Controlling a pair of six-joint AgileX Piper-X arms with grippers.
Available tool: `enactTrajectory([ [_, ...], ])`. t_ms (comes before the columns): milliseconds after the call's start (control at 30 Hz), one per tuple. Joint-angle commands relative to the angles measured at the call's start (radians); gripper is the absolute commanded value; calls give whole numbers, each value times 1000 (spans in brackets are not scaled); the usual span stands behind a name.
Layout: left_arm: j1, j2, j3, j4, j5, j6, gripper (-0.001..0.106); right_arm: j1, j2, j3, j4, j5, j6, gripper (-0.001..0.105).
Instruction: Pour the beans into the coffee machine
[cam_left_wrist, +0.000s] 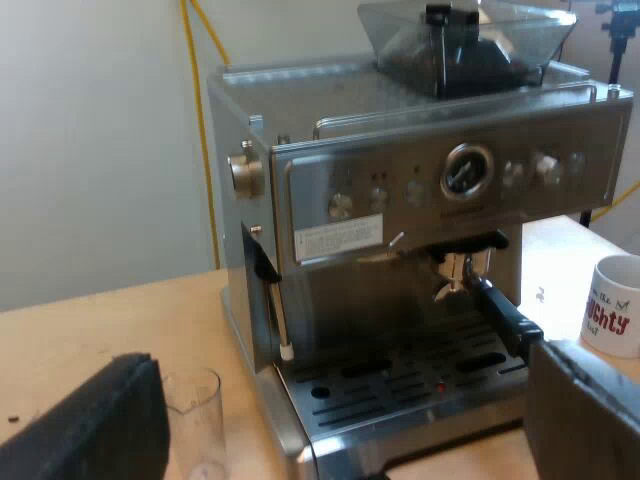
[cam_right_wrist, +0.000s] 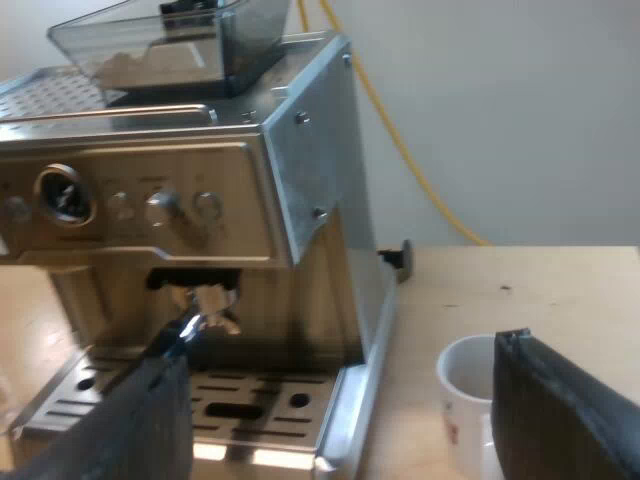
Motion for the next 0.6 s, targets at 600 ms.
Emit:
enactTrajectory([
  [600,-2,-42,57,95,-160,1,85,1,-47,15,9,-13,10,64],
])
